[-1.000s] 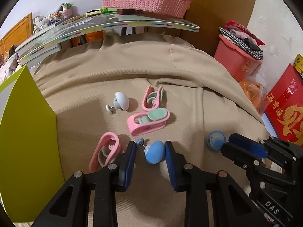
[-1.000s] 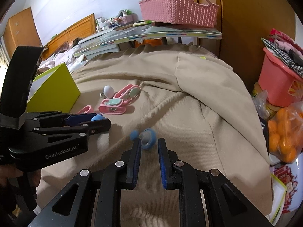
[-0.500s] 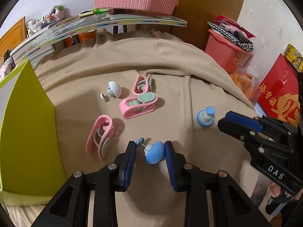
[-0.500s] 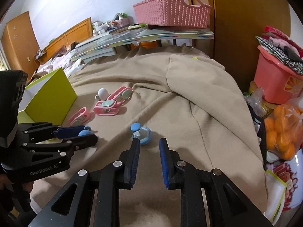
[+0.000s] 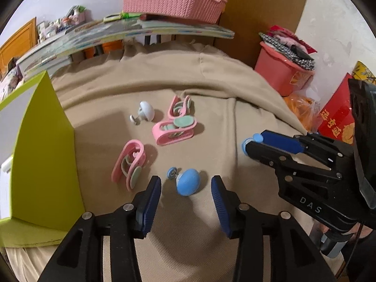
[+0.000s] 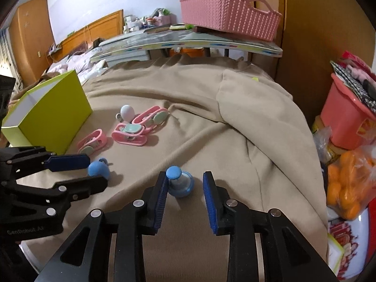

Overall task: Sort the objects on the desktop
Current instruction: 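Close the left tool on the blue ball knob while the right tool lifts its knob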

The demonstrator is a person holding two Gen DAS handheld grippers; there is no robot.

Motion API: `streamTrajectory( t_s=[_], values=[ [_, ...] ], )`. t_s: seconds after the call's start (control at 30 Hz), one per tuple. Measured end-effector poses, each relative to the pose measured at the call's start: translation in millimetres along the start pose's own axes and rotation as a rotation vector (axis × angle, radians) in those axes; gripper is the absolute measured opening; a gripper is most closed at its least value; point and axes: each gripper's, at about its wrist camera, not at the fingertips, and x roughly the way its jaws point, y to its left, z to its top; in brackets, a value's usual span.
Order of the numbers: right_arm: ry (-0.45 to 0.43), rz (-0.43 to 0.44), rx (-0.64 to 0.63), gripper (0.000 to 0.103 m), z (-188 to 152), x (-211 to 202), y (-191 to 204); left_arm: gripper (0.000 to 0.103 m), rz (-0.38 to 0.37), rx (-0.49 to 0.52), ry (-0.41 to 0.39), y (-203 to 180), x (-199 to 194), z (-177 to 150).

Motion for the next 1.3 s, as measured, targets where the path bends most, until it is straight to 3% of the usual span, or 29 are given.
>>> streamTrajectory(
  t_s=[0.67,0.9,1.1,1.3],
  values=[
    [0.035,-0.007,0.019,0.027,0.5,7.3,3.3,0.045,0.038,-0.091,0.047,1.2,11.5,6.8],
    [0.032,-0.013,0.031,0.027,0.6,6.7,2.6,0.045,0.056,-0.075,0.057,-1.0,11.8,6.4],
    [0.032,-0.011,0.040,0.027,-1.2,4.6,2.4,0.023,0.060,-0.076,0.055,1.2,11.1,6.6],
    [0.024,-0.008,0.050,0.027,-2.0,-0.4,3.3,0.023,0.038,-0.070,0.053,1.5,8.9,4.4]
  ],
)
